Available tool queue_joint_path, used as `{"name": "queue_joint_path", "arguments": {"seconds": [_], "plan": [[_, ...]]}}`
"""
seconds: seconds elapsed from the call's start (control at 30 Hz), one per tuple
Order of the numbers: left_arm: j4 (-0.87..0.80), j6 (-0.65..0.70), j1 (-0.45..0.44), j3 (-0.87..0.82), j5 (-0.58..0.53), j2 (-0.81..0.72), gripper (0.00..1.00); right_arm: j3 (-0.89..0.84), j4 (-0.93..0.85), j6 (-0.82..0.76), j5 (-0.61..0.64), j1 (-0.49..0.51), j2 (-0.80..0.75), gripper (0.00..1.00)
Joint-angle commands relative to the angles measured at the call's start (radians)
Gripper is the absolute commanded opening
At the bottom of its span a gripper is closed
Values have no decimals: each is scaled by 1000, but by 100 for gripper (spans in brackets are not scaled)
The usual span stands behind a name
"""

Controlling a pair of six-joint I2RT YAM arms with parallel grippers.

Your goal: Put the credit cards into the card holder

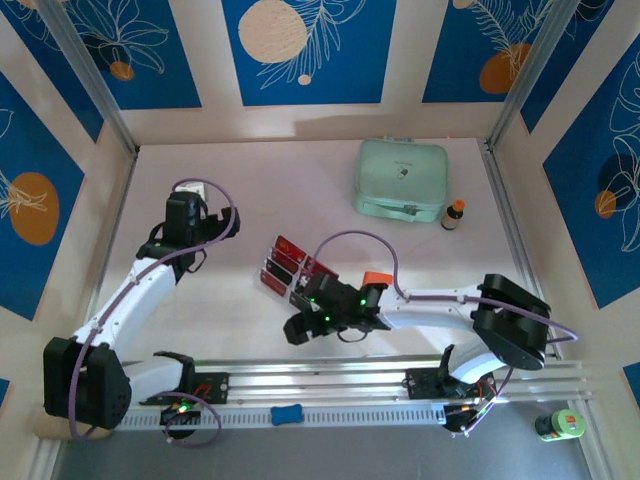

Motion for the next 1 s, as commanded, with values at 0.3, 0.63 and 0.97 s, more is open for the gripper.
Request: {"name": "queue_joint_path", "arguments": {"seconds": [0.3, 0.63, 0.97], "plan": [[-77, -91, -17, 12, -18, -3, 100, 170, 108, -97, -25, -148, 180, 87], [-209, -253, -32, -89, -85, -8, 100, 131, 54, -124, -118, -212, 29, 86], [-224, -264, -88, -118, -127, 90, 100, 34, 51, -107, -128, -299, -78, 86]]}}
